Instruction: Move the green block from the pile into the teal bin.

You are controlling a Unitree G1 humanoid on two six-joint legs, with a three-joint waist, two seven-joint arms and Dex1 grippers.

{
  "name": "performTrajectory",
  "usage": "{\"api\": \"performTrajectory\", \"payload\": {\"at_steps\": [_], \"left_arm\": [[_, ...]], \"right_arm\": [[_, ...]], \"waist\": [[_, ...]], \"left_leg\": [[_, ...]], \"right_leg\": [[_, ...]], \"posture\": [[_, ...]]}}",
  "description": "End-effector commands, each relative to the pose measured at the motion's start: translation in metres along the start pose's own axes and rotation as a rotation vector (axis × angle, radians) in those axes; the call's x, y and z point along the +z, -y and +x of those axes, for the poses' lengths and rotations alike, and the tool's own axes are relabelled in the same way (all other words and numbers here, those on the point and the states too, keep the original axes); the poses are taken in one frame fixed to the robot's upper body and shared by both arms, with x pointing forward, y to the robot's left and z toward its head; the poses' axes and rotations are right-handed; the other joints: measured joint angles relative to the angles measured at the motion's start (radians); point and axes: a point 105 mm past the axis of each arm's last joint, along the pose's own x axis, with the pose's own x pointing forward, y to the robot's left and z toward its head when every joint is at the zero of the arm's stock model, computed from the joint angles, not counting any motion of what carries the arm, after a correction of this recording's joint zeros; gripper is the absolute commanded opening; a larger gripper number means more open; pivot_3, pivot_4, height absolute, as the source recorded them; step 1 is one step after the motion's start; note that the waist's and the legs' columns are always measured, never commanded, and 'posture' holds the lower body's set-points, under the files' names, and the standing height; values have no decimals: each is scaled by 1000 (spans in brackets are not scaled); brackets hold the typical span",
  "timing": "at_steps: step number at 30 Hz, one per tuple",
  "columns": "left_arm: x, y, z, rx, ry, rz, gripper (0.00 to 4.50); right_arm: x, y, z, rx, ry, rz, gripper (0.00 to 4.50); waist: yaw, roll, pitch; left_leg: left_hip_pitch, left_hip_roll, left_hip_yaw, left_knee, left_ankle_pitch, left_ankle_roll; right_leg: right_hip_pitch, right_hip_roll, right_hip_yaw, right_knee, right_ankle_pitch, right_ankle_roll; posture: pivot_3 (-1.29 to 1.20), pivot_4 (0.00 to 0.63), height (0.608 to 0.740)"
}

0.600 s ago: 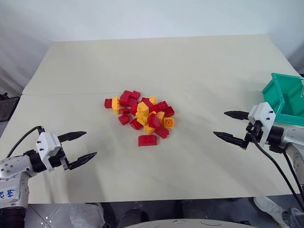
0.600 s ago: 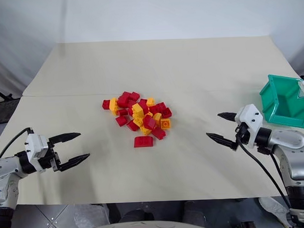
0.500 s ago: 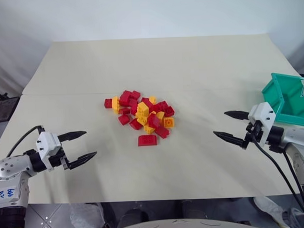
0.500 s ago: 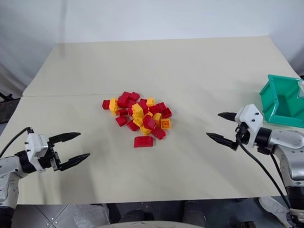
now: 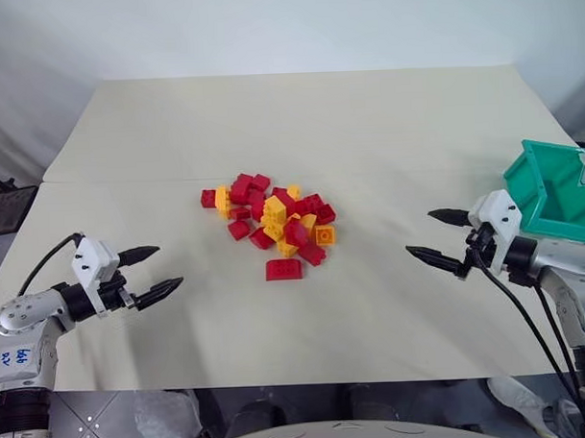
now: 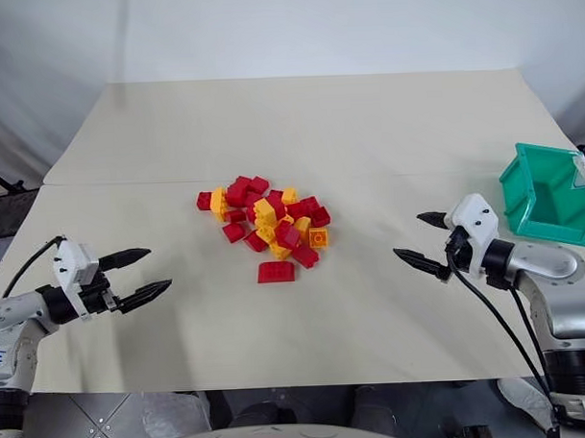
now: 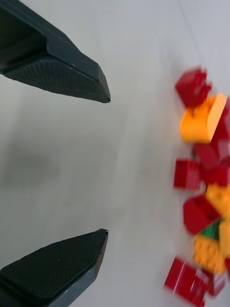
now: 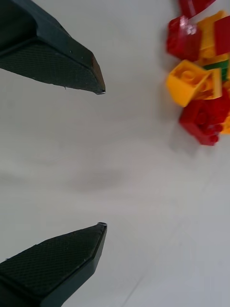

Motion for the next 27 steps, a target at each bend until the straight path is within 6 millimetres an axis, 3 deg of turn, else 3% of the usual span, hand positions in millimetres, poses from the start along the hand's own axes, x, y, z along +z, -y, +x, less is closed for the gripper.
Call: {"api": "performTrajectory", "payload": {"at_steps": [1, 5, 8, 14, 17, 21, 27], "left_arm": [[25, 6, 3, -54, 56, 75, 3907], [47, 34, 19, -235, 122, 142, 2707], [53, 44, 30, -314, 120, 167, 1766], [65, 74, 75, -516, 142, 141, 20], [70, 79, 106, -561, 158, 146, 20], [76, 89, 131, -641, 184, 148, 20], [64, 74, 173, -549, 124, 167, 20]], "right_arm": [[22, -3, -2, 26, 83, -19, 4500], [34, -18, 0, 131, 144, -7, 4500], [34, -23, 2, 155, 143, -12, 4500], [36, -22, 12, 123, 182, -19, 4500], [38, -24, 14, 112, 201, -16, 4500], [37, -27, 15, 82, 218, -13, 4500], [32, -30, 13, 26, 226, -3, 4500]], "waist": [[1, 0, 0], [2, 0, 0], [3, 0, 0], [6, 0, 0], [10, 0, 0], [21, -1, 0], [23, -1, 0]], "left_leg": [[0, 0, 0, 0, 0, 0], [0, 0, 0, 0, 0, 0], [0, 0, 0, 1, 0, 0], [0, -1, 1, 2, 0, 0], [0, -1, 3, 2, 0, 0], [-1, 0, 9, 5, 0, 0], [-1, -2, 9, 5, 0, 0]], "right_leg": [[0, 0, 0, 0, 0, 0], [0, 0, 0, 0, 0, 0], [0, 0, 0, 0, 0, 0], [1, 0, 0, 2, 0, 0], [0, 1, 0, 1, 0, 0], [1, 2, 0, 2, 0, 0], [1, 3, 0, 2, 0, 0]], "posture": [[0, 150, 740], [0, 150, 740], [0, 150, 740], [0, 150, 740], [0, 150, 740], [0, 150, 740], [0, 150, 740]]}}
